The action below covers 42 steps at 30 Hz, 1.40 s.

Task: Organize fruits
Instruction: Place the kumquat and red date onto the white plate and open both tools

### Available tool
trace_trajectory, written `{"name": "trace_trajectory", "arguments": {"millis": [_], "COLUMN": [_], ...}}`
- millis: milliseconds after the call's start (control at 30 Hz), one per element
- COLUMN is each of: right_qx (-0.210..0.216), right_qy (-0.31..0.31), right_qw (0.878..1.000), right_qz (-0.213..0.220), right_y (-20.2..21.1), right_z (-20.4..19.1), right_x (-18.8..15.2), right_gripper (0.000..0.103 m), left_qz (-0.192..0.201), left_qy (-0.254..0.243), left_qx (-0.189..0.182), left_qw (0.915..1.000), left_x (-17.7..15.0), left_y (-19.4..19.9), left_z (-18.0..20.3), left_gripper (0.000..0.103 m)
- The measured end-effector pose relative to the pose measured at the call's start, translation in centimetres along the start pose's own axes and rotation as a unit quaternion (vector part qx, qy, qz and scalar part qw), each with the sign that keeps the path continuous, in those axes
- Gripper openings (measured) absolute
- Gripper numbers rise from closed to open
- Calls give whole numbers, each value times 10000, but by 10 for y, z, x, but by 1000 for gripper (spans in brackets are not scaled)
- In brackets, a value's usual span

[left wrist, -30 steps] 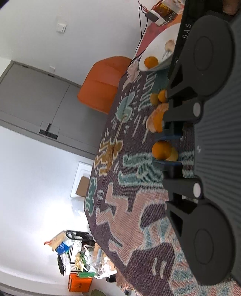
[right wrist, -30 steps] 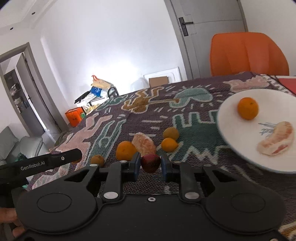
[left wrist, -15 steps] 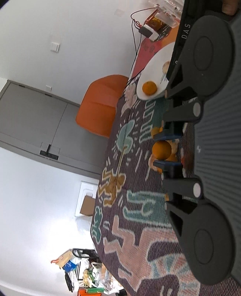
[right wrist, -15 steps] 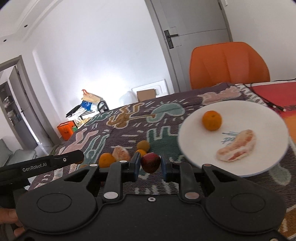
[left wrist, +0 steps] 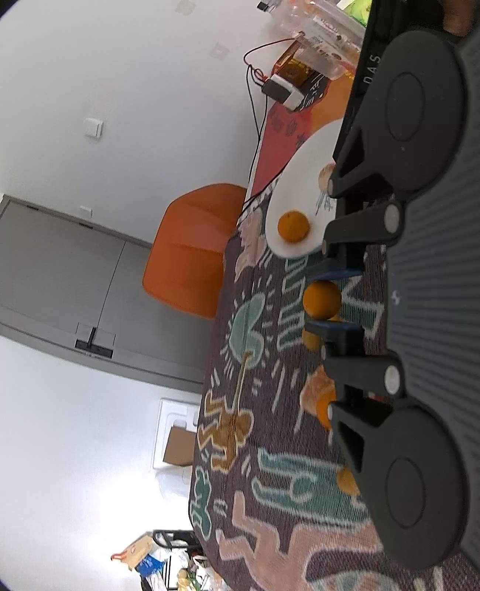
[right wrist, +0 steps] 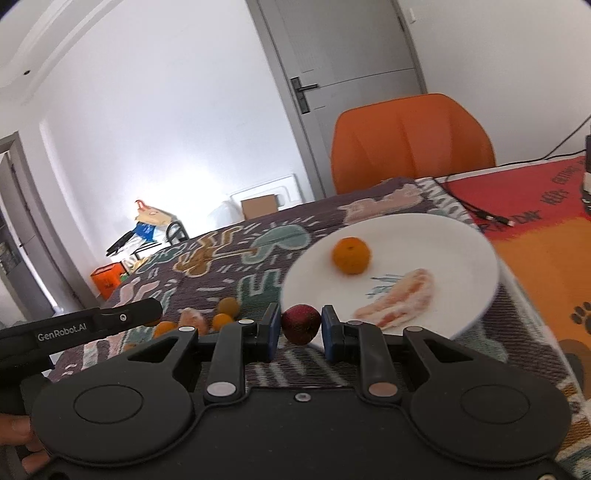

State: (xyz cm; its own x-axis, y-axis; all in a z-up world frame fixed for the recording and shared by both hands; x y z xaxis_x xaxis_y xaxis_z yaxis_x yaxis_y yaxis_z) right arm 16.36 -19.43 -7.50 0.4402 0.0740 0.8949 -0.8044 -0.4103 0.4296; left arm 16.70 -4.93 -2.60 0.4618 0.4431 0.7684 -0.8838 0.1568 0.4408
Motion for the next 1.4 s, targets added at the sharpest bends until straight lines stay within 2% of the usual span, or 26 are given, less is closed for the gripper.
{"name": "trace_trajectory", "arguments": {"millis": [400, 933, 1000, 1100, 1200, 1400], "right_qx": [-317, -559, -626, -762, -686, -541], "right_qy": [-241, -335, -337, -296, -307, -277], "right_qw": [9992, 9979, 9974, 9965, 9970, 9981], "right_qz": [32, 57, 79, 165, 178, 44], "right_y": [7, 1, 1, 5, 8, 7], "right_z": [39, 73, 76, 77, 75, 66], "right_x": [-10, -11, -10, -10, -11, -18], "right_gripper": [22, 23, 30, 32, 33, 33], "left_qz": [-198, -430, -450, -486, -565, -531], "left_qy": [-245, -463, -486, -513, -529, -513], "left_qx": [-175, -275, -282, -286, -294, -240], "left_qw": [9994, 9976, 9974, 9971, 9966, 9970], "left_x": [-11, -21, -21, -23, -25, -24], "left_y": [-23, -57, -61, -66, -71, -69], "left_z": [33, 63, 66, 68, 70, 69], "left_gripper": [21, 21, 21, 21, 21, 31]}}
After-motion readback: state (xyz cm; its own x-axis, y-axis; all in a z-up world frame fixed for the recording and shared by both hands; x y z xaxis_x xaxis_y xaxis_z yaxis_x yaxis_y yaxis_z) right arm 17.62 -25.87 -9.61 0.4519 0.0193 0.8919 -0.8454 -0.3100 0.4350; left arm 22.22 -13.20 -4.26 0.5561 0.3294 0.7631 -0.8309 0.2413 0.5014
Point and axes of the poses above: each gripper's, at about its wrist camera, not at the fingertips, and y roughly against the way its jaws point, z to its right, x to its top, the point moved 2 cm from there along -y, roughly the way its jaws point, and after that the axes turned 13 degrees about y, right-handed, at the moved point
